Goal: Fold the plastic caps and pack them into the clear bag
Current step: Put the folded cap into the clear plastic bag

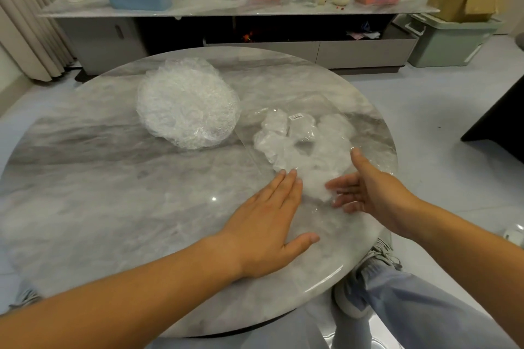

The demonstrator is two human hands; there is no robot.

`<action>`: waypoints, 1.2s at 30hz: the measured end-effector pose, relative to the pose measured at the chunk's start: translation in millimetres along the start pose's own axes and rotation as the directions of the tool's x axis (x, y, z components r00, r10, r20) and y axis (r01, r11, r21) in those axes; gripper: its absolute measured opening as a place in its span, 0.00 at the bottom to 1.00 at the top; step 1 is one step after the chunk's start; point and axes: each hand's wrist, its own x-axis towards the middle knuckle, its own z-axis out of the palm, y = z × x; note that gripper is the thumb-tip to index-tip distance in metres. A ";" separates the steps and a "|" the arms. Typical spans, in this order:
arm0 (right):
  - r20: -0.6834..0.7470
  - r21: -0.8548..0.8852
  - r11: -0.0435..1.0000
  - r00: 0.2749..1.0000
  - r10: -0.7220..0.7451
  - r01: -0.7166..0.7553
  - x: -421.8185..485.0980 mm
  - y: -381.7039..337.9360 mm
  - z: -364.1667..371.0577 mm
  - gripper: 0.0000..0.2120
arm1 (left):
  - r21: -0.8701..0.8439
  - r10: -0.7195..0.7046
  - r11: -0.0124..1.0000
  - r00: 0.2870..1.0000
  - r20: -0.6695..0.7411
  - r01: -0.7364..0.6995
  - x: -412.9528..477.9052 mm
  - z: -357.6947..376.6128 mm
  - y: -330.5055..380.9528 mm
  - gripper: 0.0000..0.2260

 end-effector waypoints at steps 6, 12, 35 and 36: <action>0.125 0.501 0.846 0.983 0.136 -0.181 2.9 -11.4 12.1 0.39 | 0.038 0.027 0.999 0.997 0.072 -0.030 -7.3 4.8 -0.5 0.39; 0.138 0.598 0.781 0.983 0.124 -0.182 10.1 -20.2 24.7 0.39 | 0.041 0.037 0.998 0.997 0.070 -0.040 -8.0 5.0 -4.2 0.40; -0.109 0.566 0.824 0.987 0.117 -0.036 -14.8 -8.2 20.0 0.24 | 0.012 0.023 1.000 0.992 0.124 -0.025 -15.5 8.8 -10.9 0.36; -0.150 0.527 0.850 0.982 0.117 -0.020 -19.6 -5.8 19.6 0.22 | -0.016 0.028 1.000 0.993 0.115 -0.027 -16.6 7.6 -11.3 0.35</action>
